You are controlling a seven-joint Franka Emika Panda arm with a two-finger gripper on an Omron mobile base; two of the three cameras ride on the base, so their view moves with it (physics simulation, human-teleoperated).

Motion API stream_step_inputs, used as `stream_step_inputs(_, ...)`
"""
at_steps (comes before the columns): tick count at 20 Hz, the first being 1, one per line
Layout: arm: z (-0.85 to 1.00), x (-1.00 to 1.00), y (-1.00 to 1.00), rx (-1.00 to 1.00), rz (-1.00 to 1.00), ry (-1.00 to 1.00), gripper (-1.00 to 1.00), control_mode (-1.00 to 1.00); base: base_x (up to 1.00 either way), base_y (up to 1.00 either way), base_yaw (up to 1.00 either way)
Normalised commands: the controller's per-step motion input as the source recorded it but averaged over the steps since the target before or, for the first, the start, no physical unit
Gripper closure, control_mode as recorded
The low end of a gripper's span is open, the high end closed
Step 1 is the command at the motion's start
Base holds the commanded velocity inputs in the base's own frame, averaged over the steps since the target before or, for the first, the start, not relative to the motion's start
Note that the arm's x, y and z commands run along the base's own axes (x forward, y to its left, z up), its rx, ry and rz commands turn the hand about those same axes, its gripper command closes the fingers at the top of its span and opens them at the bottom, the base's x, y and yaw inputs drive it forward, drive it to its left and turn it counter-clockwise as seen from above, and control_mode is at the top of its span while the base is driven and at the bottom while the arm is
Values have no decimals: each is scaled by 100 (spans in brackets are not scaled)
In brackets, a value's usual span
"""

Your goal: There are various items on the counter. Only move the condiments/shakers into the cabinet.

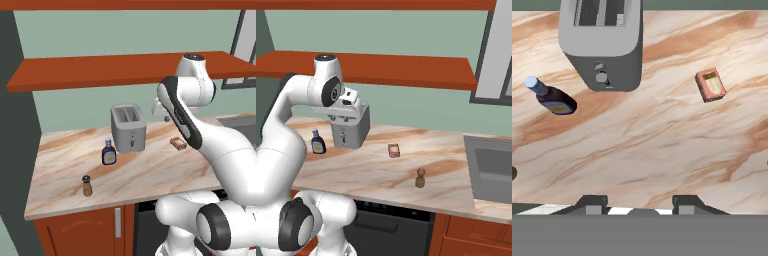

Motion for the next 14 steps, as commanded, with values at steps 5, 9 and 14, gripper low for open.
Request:
stream_step_inputs(5,-12,-2,-40,4,0,1,-100,-100,0,0,0)
stream_step_inputs(9,-28,-22,-90,8,0,0,-100,-100,0,0,0)
stream_step_inputs(14,-32,-29,-100,6,6,-9,-100,-100,0,0,0)
